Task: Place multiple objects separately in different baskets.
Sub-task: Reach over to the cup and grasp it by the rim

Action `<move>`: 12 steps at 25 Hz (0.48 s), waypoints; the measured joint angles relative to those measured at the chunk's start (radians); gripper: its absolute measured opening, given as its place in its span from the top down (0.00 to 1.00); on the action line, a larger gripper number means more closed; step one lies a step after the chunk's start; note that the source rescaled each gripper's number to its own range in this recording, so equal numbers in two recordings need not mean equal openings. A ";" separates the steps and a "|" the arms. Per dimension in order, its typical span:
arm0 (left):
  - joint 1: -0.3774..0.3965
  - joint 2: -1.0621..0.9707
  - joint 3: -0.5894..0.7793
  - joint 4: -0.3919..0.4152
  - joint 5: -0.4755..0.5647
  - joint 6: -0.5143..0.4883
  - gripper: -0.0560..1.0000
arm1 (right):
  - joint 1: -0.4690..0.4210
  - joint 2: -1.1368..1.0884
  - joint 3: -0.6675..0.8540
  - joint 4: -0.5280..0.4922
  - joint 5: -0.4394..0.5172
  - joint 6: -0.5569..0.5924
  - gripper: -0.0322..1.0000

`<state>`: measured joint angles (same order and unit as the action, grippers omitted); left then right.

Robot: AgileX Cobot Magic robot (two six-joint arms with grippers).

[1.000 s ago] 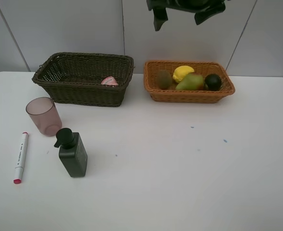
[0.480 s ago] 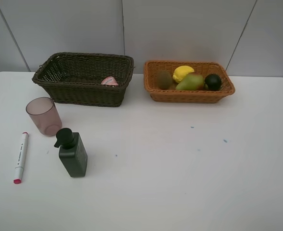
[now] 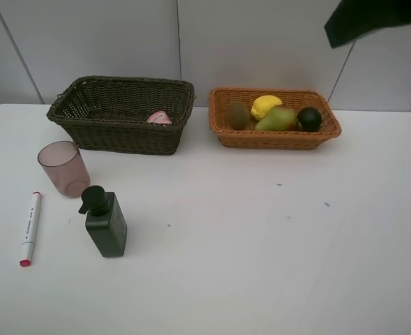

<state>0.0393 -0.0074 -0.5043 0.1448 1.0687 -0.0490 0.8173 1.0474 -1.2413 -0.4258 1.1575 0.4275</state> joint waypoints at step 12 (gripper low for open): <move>0.000 0.000 0.000 0.000 0.000 0.000 0.10 | 0.001 -0.544 0.479 0.082 -0.091 -0.070 0.00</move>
<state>0.0393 -0.0074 -0.5043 0.1448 1.0687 -0.0490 0.8183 0.5036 -0.7624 -0.3435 1.0668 0.3572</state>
